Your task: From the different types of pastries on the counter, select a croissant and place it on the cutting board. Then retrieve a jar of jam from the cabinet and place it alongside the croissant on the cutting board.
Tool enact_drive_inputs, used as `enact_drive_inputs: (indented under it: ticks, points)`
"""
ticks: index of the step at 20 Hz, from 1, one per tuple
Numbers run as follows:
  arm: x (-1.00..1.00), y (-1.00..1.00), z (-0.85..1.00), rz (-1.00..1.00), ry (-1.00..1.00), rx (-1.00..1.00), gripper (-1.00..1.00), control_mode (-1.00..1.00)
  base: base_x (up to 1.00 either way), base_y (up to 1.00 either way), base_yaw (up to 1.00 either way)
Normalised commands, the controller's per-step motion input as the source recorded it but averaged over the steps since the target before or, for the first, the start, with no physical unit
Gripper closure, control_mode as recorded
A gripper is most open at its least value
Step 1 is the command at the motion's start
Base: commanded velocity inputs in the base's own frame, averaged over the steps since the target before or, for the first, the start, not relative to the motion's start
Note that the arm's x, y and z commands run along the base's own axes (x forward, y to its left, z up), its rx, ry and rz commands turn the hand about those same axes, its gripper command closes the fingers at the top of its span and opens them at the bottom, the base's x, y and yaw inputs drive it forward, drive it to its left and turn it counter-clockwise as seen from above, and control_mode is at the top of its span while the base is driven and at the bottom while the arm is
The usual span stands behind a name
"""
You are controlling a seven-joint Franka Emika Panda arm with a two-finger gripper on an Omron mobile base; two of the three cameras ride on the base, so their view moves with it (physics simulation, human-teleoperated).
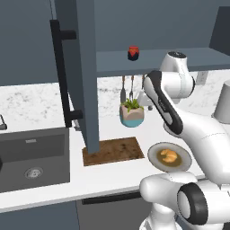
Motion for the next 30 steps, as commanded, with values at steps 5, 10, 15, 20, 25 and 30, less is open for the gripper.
enact_drive_inputs:
  ticks: [5,10,15,20,25,30]
  points:
    - [-0.02,-0.12,-0.48,0.0,0.16,0.0,-1.0,-1.0,0.0,0.0,0.0]
    - [-0.04,-0.4,-0.83,0.0,0.31,0.0,-1.0,-1.0,0.0,0.0,0.0]
    - [0.0,-0.63,-0.42,0.0,0.29,0.0,-1.0,-1.0,0.0,0.0,0.0]
    - [0.0,-0.49,-0.47,0.0,0.17,0.0,-1.0,-1.0,0.0,0.0,0.0]
    - [-0.07,-0.2,-0.69,0.0,0.14,0.0,-1.0,-1.0,0.0,0.0,0.0]
    - [-0.02,-0.13,-0.79,0.02,0.13,0.0,-1.0,-1.0,0.0,0.0,0.0]
